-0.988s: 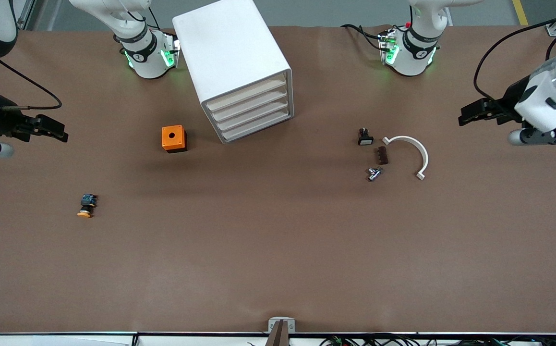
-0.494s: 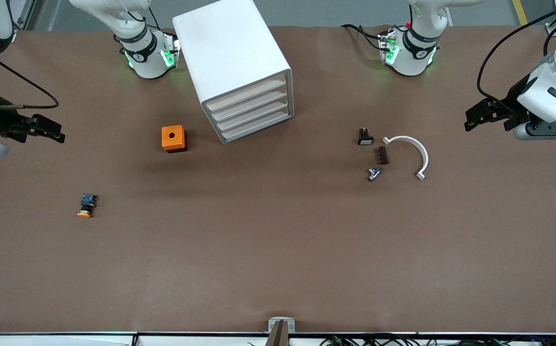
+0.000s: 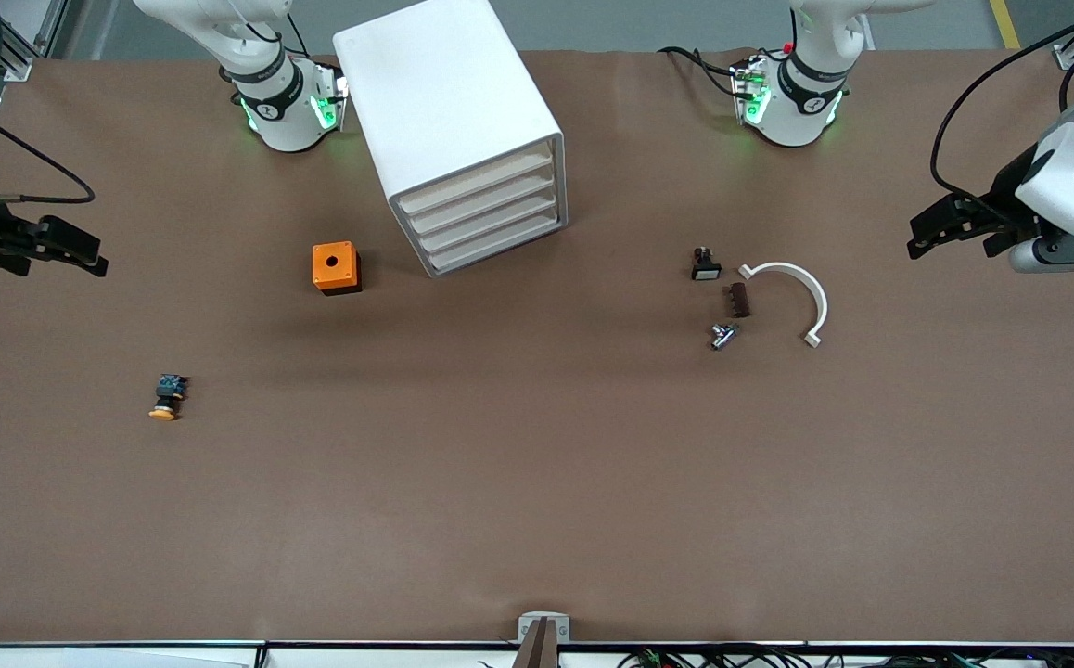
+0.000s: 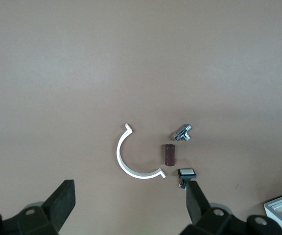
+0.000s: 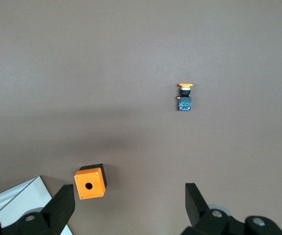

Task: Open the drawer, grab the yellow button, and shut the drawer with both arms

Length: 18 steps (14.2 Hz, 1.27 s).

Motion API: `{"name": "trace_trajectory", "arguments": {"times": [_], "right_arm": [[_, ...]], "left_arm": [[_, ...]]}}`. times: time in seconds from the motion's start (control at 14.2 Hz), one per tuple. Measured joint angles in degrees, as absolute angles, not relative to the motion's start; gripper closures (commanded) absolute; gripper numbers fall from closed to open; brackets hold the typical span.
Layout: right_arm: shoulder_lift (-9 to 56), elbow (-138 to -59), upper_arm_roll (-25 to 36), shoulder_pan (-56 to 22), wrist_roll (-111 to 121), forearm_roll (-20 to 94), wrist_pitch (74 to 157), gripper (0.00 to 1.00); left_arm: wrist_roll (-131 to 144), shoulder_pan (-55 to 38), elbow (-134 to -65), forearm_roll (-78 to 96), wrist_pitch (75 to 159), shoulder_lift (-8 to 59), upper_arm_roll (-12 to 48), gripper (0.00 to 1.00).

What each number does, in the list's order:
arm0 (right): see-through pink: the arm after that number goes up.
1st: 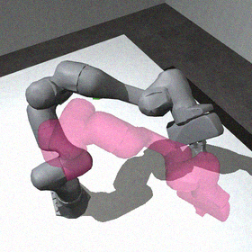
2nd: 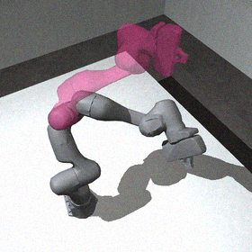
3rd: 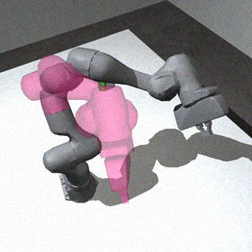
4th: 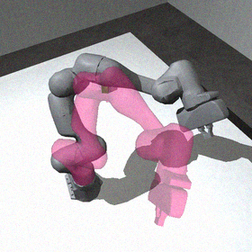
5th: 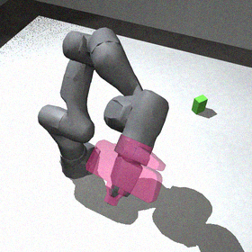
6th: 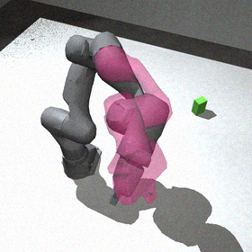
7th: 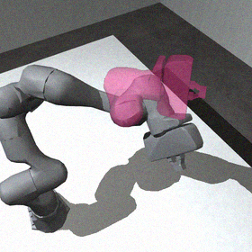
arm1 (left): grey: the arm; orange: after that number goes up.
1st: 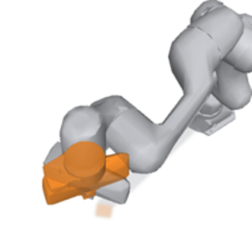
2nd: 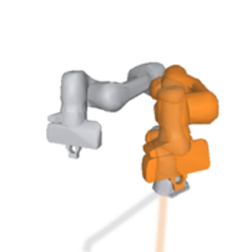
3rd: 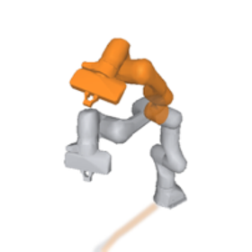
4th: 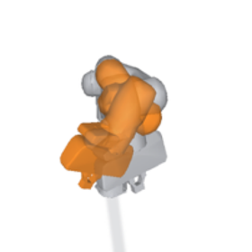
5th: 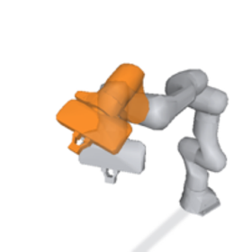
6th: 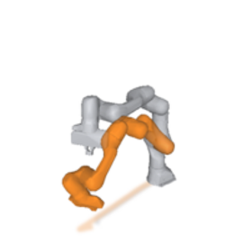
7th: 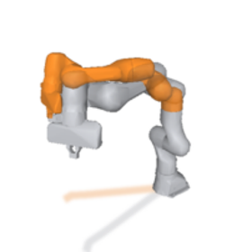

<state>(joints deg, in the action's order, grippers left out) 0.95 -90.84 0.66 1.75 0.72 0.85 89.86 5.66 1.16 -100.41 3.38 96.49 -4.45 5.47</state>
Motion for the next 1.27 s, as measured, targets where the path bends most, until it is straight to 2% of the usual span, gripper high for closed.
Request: {"name": "trace_trajectory", "arguments": {"times": [0.35,1.06,1.27], "right_arm": [[0.9,-86.2,0.9,2.0,0.7,0.8,81.8,0.00],[-0.7,-86.7,0.6,3.4,0.7,0.9,79.8,0.00],[-1.4,-87.6,2.8,1.2,0.7,0.9,80.3,0.00]], "left_arm": [[5.7,1.1,-97.2,3.1,95.9,-4.6,5.5,0.00],[5.7,1.0,-94.8,0.8,93.8,-3.4,5.6,0.00],[5.7,1.0,-94.5,0.8,93.3,-3.1,5.6,0.00]]}}
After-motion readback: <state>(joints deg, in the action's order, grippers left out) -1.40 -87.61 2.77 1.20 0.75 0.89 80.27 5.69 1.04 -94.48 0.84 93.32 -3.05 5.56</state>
